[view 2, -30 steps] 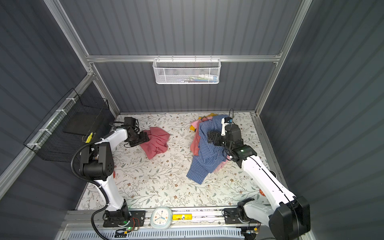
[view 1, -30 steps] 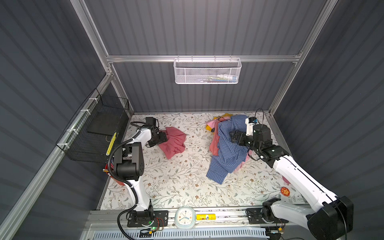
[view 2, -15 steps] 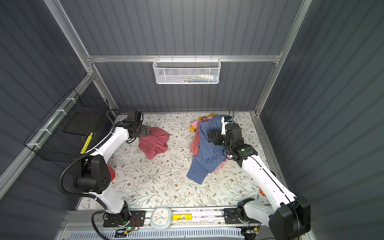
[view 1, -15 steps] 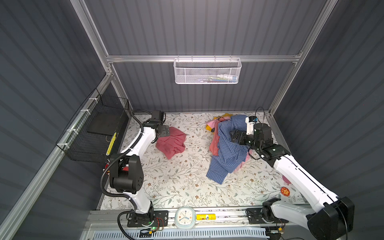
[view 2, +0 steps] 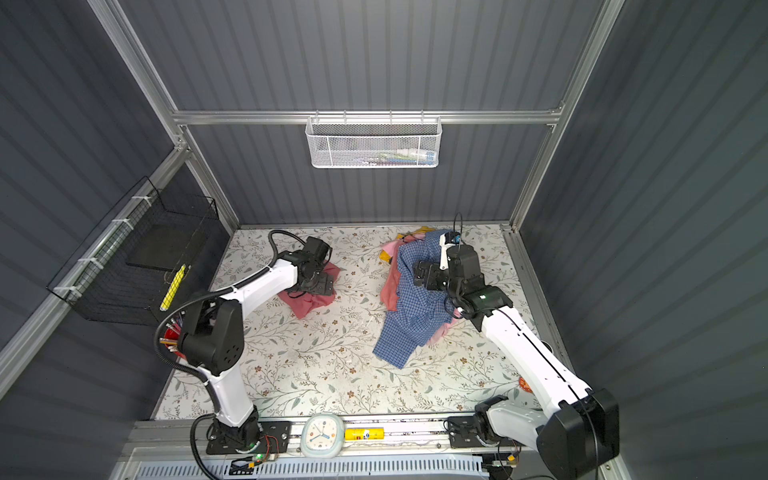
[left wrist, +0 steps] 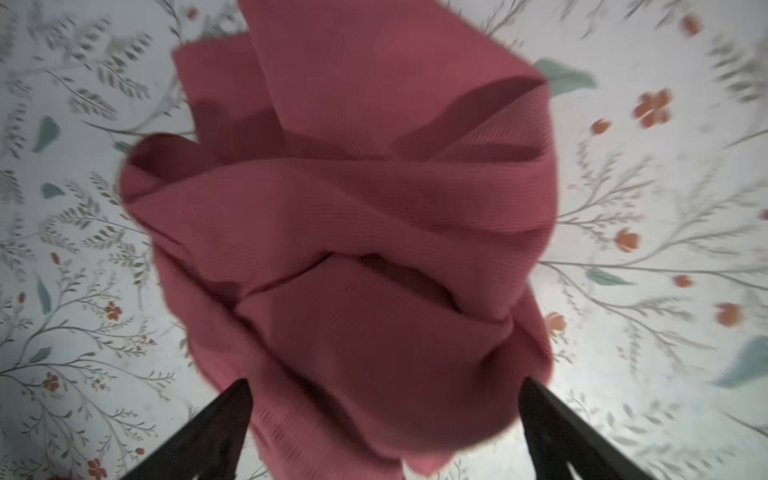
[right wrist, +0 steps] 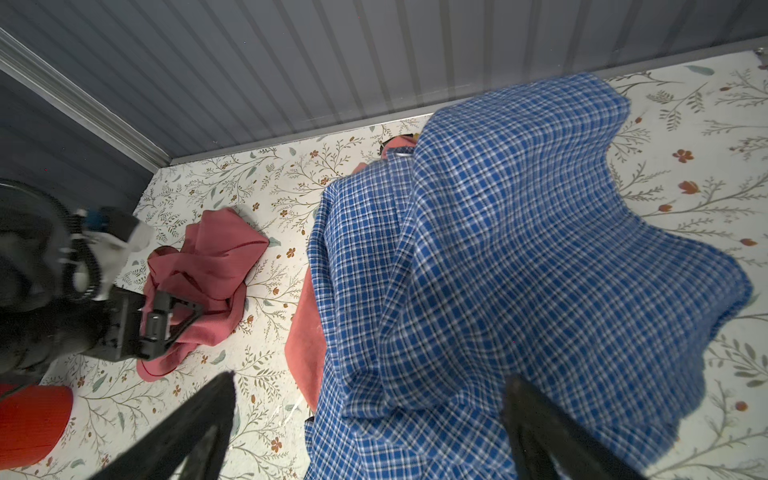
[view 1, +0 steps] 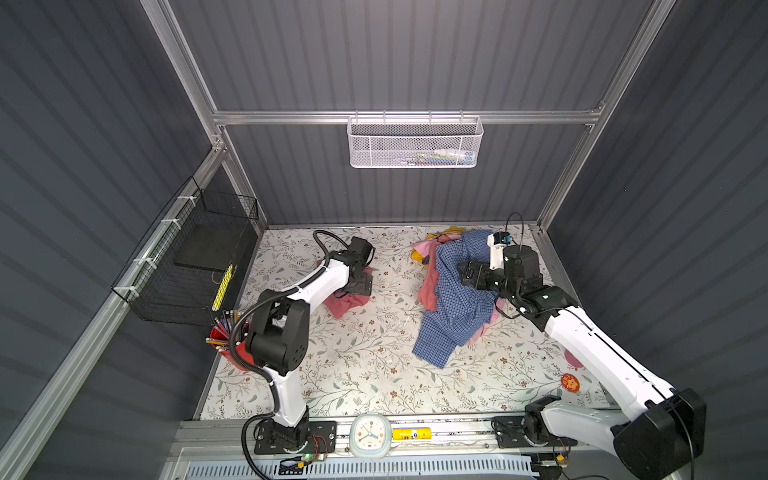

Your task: Pick out a specific cloth from the pile

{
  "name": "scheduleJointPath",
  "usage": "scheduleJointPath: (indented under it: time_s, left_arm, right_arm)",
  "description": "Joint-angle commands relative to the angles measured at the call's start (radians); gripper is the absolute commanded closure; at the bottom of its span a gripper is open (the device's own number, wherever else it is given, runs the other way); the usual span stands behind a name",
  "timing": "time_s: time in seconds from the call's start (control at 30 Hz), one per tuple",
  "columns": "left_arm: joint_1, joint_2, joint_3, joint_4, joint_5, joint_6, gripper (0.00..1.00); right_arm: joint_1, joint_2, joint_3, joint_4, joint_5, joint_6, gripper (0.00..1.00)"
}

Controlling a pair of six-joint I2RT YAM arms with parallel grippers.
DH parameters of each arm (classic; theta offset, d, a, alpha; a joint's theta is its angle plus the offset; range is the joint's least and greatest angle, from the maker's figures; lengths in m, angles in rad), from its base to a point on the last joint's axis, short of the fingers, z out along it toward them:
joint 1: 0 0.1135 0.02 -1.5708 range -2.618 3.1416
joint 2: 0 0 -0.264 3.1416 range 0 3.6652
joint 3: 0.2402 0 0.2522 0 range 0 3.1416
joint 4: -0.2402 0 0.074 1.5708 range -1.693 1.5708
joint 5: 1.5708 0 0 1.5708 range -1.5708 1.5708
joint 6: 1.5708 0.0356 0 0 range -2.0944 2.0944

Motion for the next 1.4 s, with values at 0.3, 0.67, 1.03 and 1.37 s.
scheduleJointPath:
  time_s: [0.3,0.67,1.03,1.37]
  left_arm:
    - [0.006,0.198,0.045,0.084,0.025,0.074,0.36]
    - [0.07,0.059,0.042,0.158,0.066,0.184,1.0]
    - [0.209,0.066,0.123,0.16,0.121,0.327,1.0]
    - [0.23,0.18,0.192,0.181,0.091,0.52,1.0]
  right_arm:
    - [0.007,-0.091,-0.002,-0.046,0.093,-0.035,0.01]
    - [0.006,-0.153,-0.041,0.004,0.053,-0.071,0.01]
    - [0.03,-0.092,-0.025,0.057,-0.208,-0.127,0.01]
    - [0.147,0.077,0.111,-0.105,-0.191,-0.256,0.01]
